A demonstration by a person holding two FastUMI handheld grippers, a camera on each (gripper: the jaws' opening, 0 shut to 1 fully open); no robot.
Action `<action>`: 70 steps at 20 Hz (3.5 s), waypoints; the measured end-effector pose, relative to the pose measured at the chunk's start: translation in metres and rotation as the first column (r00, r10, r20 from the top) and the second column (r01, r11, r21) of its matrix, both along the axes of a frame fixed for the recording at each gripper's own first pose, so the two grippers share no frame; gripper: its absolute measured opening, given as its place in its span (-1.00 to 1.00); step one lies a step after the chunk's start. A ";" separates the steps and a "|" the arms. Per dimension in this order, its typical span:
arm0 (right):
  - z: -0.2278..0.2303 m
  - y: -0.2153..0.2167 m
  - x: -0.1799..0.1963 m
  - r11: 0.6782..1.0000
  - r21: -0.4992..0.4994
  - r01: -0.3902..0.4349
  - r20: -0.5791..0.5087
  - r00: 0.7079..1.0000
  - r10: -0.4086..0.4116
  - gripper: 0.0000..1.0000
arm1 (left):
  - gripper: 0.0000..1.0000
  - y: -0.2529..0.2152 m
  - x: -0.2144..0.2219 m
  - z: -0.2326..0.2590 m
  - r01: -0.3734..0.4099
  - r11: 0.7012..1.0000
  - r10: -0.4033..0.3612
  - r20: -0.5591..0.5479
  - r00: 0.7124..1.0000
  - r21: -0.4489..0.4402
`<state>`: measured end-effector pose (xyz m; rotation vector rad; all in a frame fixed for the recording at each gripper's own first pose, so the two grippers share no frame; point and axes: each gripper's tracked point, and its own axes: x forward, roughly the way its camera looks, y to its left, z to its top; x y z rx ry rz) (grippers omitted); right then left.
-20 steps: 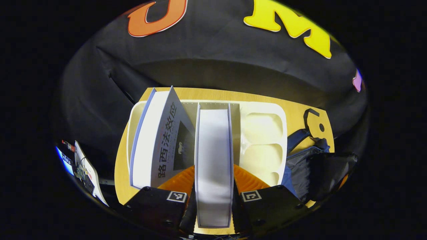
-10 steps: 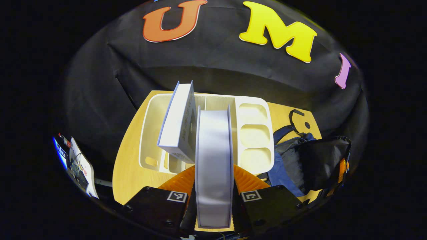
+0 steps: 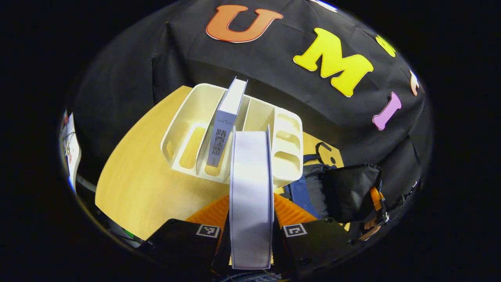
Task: Open the schoolbag, grab two books from the bookshelf and put them into the schoolbag.
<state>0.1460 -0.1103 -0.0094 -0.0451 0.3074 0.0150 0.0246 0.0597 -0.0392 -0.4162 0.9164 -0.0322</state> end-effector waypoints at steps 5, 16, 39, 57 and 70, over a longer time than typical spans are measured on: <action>0.002 0.006 0.003 0.999 -0.031 -0.008 -0.026 1.000 0.007 -0.99 | -0.11 -0.029 -0.028 -0.007 0.007 0.980 -0.002 0.023 1.000 -0.196; 0.023 0.005 0.007 0.994 -0.105 -0.026 -0.013 1.000 0.025 -0.99 | -0.10 -0.155 -0.014 -0.014 0.130 0.892 -0.098 0.096 0.991 -0.433; 0.061 0.030 0.017 0.983 -0.164 -0.084 0.054 0.994 0.093 -0.99 | -0.10 -0.355 0.093 -0.133 0.096 0.830 -0.082 0.050 0.995 -0.550; 0.059 0.038 0.009 0.994 -0.093 -0.053 0.097 0.993 0.062 -0.99 | 0.32 -0.396 0.093 -0.183 0.165 0.884 -0.155 0.060 0.986 -0.438; 0.033 0.034 -0.009 0.996 -0.091 0.012 0.079 0.997 -0.005 -0.99 | 0.81 -0.299 0.056 -0.153 0.290 0.953 -0.274 0.162 0.948 -0.083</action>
